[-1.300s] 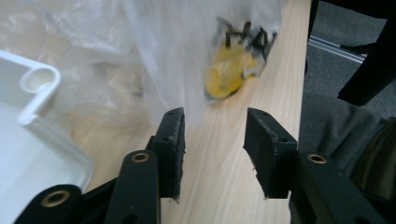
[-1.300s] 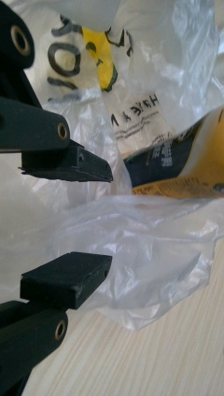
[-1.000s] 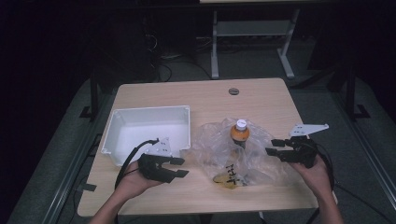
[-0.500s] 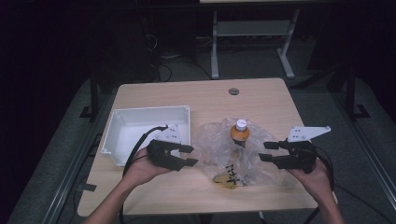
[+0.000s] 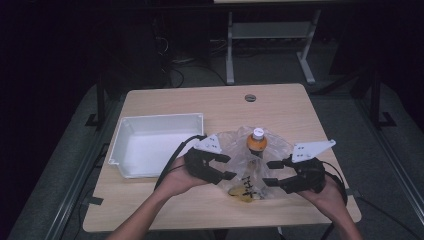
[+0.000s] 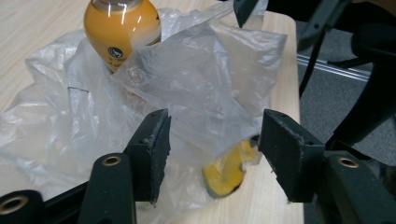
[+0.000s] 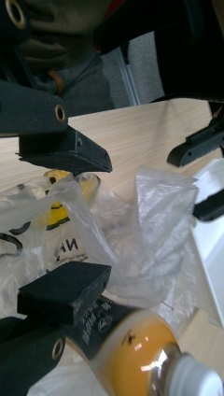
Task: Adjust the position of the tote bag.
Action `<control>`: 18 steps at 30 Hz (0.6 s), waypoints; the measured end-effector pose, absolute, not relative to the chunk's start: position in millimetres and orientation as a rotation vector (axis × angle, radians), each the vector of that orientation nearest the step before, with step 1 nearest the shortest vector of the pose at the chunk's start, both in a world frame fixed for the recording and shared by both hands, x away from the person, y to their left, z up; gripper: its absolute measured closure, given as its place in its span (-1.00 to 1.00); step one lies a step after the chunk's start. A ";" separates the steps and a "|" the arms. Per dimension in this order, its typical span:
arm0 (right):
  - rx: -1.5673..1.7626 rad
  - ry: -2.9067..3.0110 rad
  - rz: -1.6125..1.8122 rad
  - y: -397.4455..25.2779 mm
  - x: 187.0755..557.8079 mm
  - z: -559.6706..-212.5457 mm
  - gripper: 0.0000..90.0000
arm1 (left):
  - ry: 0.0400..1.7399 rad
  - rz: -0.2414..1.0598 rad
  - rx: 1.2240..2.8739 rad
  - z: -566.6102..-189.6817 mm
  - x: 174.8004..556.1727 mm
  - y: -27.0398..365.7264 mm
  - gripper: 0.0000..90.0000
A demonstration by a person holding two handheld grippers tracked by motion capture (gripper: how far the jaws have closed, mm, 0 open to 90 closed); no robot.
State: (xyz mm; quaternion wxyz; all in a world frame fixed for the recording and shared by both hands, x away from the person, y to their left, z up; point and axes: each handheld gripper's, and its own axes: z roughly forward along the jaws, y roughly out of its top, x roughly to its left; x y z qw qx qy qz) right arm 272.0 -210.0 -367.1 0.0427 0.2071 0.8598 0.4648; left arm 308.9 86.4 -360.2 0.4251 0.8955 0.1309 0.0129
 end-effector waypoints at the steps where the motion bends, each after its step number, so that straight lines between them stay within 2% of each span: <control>1: 0.633 2.637 1.409 -208.4 272.4 -368.8 0.01 | 0.324 0.024 2.242 -362.5 310.3 84.4 0.04; 3: 0.634 2.645 1.380 -205.4 273.3 -373.1 0.18 | 0.337 0.038 2.244 -367.5 311.3 80.4 0.24; 6: 0.625 2.662 1.319 -201.8 274.3 -380.8 0.64 | 0.335 0.047 2.230 -375.0 312.0 77.8 0.74; 8: 0.617 2.679 1.288 -200.1 274.8 -386.0 0.86 | 0.335 0.036 2.242 -382.2 312.9 77.1 0.95; 11: 0.615 2.732 1.227 -196.9 276.0 -396.6 0.96 | 0.349 0.047 2.269 -395.4 311.1 77.3 1.00; 18: 0.654 2.827 1.134 -198.8 280.2 -421.8 0.99 | 0.413 0.065 2.346 -427.1 306.9 87.3 1.00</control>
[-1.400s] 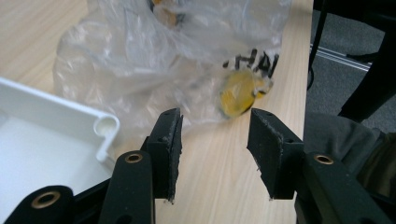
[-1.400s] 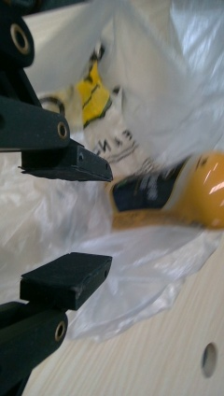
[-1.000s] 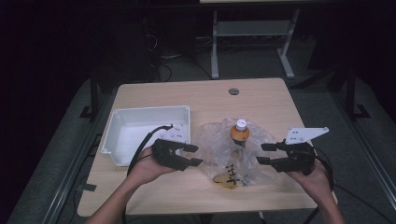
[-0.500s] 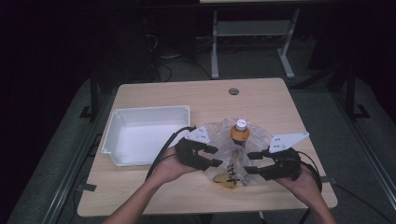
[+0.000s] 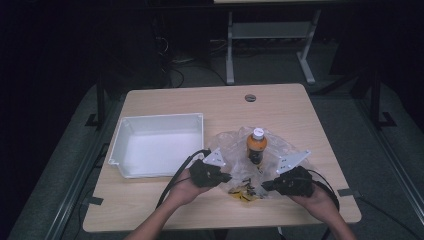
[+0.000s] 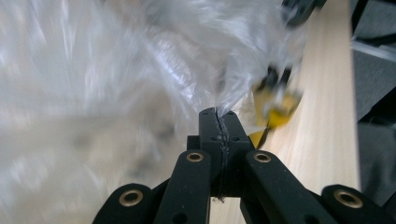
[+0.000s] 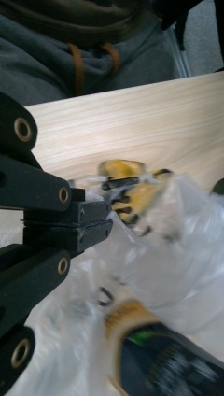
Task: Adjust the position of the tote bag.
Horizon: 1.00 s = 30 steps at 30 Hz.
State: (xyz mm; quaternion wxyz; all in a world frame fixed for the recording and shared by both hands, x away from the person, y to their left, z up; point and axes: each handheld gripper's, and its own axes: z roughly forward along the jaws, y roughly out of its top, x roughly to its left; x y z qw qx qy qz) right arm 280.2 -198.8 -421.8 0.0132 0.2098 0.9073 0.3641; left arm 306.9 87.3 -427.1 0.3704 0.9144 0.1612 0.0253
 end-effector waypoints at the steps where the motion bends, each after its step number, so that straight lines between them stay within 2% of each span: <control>1: 0.659 2.837 1.120 -199.8 280.9 -425.3 0.99 | 0.430 0.066 2.357 -431.3 306.2 88.9 1.00; 9: 0.709 2.896 1.087 -204.1 285.0 -446.2 1.00 | 0.465 0.080 2.390 -445.3 303.2 98.8 1.00; 20: 0.730 2.895 1.100 -206.3 282.1 -448.9 0.97 | 0.470 0.034 2.372 -449.4 297.8 101.7 0.99; 26: 0.724 2.843 1.165 -212.2 275.6 -437.3 0.64 | 0.475 0.033 2.339 -440.0 292.7 111.0 0.66; 30: 0.736 2.806 1.203 -216.8 268.9 -427.6 0.43 | 0.473 0.038 2.317 -432.4 289.2 119.9 0.52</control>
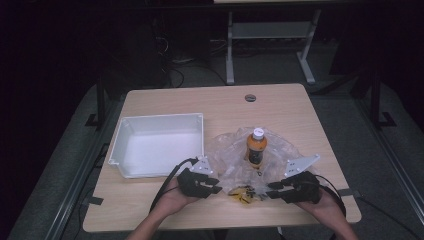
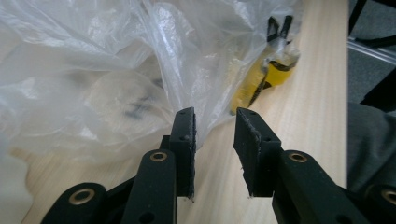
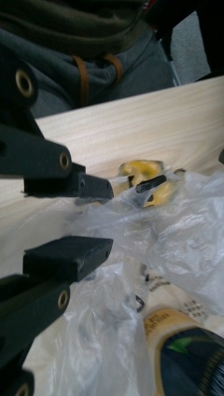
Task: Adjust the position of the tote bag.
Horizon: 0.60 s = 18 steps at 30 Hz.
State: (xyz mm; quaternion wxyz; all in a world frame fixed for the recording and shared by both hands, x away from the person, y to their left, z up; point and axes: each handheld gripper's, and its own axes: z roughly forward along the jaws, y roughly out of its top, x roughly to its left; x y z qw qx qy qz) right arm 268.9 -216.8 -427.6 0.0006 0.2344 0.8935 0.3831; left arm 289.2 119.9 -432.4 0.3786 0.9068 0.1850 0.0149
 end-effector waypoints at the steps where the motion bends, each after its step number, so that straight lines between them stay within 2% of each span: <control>1: 0.731 2.794 1.207 -218.1 267.2 -424.5 0.42 | 0.473 0.038 2.315 -430.1 288.4 122.6 0.49; 6: 0.726 2.736 1.248 -225.7 260.6 -409.7 0.23 | 0.469 0.023 2.303 -420.0 285.1 135.2 0.33; 18: 0.784 2.587 1.288 -253.9 265.0 -384.0 0.14 | 0.444 0.072 2.284 -381.6 294.7 146.8 0.26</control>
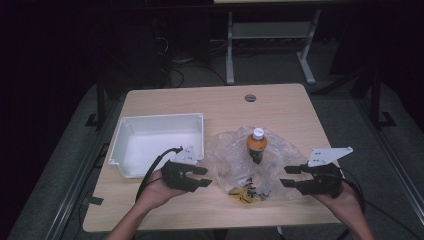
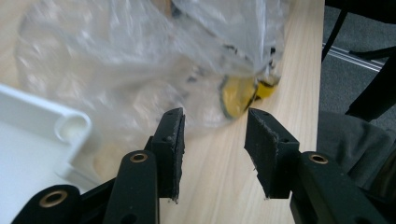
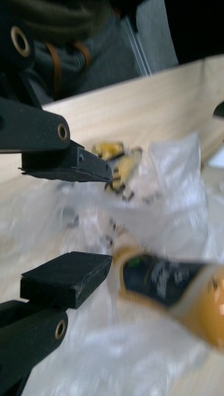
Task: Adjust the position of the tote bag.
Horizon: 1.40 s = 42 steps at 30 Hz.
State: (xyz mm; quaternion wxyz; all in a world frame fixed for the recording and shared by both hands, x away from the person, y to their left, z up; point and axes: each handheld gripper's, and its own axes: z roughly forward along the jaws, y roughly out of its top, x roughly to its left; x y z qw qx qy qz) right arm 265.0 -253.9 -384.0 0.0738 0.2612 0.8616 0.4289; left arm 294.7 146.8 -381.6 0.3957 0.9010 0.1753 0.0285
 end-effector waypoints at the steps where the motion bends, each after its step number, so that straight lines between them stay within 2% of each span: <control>1: 0.798 2.579 1.286 -256.7 266.5 -383.2 0.13 | 0.441 0.072 2.276 -378.5 296.7 145.4 0.26; 11: 0.881 2.535 1.284 -277.0 280.0 -388.1 -0.04 | 0.388 0.075 2.279 -352.9 322.5 125.1 0.20; 24: 0.902 2.550 1.271 -276.4 290.6 -396.9 -0.19 | 0.328 0.052 2.291 -339.5 355.8 93.5 0.08; 42: 0.905 2.542 1.271 -275.2 294.0 -399.2 -0.28 | 0.242 0.042 2.308 -323.2 383.4 52.3 -0.08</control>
